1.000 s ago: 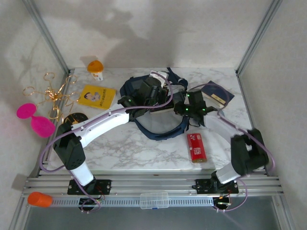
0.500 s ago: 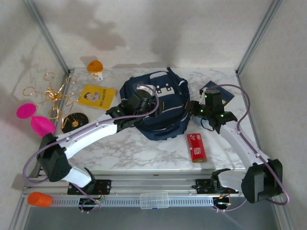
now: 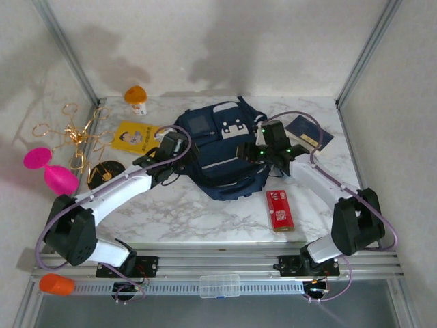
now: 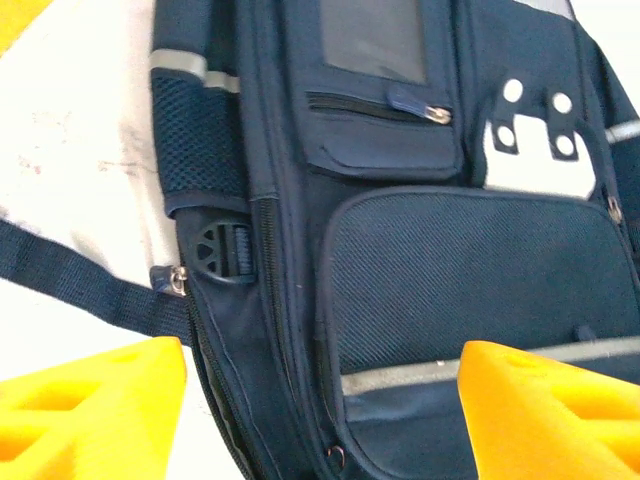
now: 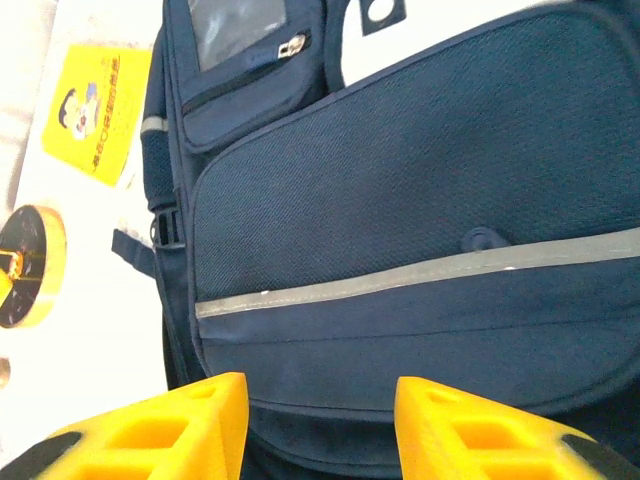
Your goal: Pack books, pencil case, and school supplies into a backpack
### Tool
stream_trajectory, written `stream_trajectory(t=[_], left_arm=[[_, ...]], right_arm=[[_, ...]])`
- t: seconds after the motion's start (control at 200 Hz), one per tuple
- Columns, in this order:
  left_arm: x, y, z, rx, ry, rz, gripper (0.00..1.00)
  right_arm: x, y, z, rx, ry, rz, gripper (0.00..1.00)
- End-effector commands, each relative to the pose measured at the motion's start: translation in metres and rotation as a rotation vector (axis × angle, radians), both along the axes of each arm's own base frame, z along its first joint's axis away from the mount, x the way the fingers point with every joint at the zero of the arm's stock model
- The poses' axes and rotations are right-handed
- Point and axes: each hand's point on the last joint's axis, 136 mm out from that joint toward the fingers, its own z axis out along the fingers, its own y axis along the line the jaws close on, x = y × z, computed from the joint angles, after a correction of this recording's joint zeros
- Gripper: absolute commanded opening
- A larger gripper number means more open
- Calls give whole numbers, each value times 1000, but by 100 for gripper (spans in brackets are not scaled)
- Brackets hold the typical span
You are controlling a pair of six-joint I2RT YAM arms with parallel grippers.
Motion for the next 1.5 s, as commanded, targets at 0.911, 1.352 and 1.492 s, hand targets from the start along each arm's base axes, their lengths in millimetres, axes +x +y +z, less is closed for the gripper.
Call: stream_trajectory(t=[0.911, 1.352, 1.492], left_arm=[[95, 139, -88, -141, 66, 786, 70], [102, 154, -117, -182, 106, 854, 69], [104, 157, -122, -190, 104, 860, 67]], right_arm=[[8, 56, -6, 70, -13, 101, 47], [9, 55, -13, 59, -8, 99, 48], [9, 54, -16, 47, -3, 101, 48]])
